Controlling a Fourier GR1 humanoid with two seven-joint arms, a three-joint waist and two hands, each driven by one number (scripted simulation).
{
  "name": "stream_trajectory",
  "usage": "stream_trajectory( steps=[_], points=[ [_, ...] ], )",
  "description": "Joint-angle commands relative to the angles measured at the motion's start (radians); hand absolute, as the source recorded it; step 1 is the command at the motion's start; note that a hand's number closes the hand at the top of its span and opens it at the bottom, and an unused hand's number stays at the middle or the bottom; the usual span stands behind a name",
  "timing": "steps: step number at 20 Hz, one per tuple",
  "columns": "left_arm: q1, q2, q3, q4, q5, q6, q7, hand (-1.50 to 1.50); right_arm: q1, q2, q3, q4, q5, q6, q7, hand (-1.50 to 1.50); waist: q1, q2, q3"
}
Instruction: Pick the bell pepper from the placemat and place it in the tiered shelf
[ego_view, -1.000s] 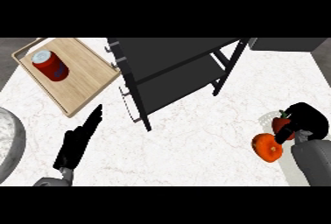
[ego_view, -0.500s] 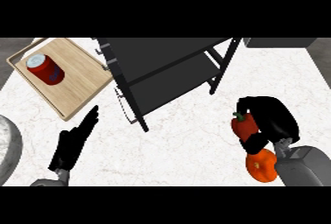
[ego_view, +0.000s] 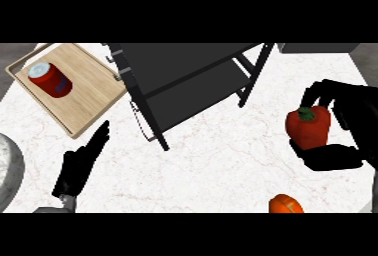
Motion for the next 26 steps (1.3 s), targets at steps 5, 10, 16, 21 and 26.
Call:
stream_trajectory(
  steps=[5, 10, 16, 21, 26],
  points=[
    [-0.032, -0.044, -0.01, 0.012, -0.015, -0.001, 0.012, 0.0, -0.381, 0.045, -0.132, 0.143, -0.085, 0.07, 0.137, 1.5, 0.023, 0.006, 0.0],
    [-0.013, -0.032, -0.011, -0.017, -0.035, -0.009, 0.004, 0.0, -0.586, 0.093, -0.105, 0.406, 0.021, 0.004, 0.118, 1.5, 0.034, 0.008, 0.0],
    [-0.059, -0.002, 0.037, 0.034, -0.004, -0.068, 0.0, 0.0, -0.713, 0.17, -0.096, 0.703, 0.101, -0.121, 0.009, 1.5, 0.031, 0.01, 0.0],
    [-0.068, -0.044, 0.037, 0.09, -0.026, -0.037, -0.032, 0.0, -0.805, 0.202, -0.055, 0.922, 0.162, -0.162, -0.107, 1.5, 0.029, 0.011, 0.0],
    [-0.053, -0.057, 0.009, 0.047, -0.048, -0.027, 0.0, 0.0, -0.905, 0.272, -0.046, 1.139, 0.199, -0.215, -0.158, 1.5, 0.045, 0.014, 0.0]
  ],
)
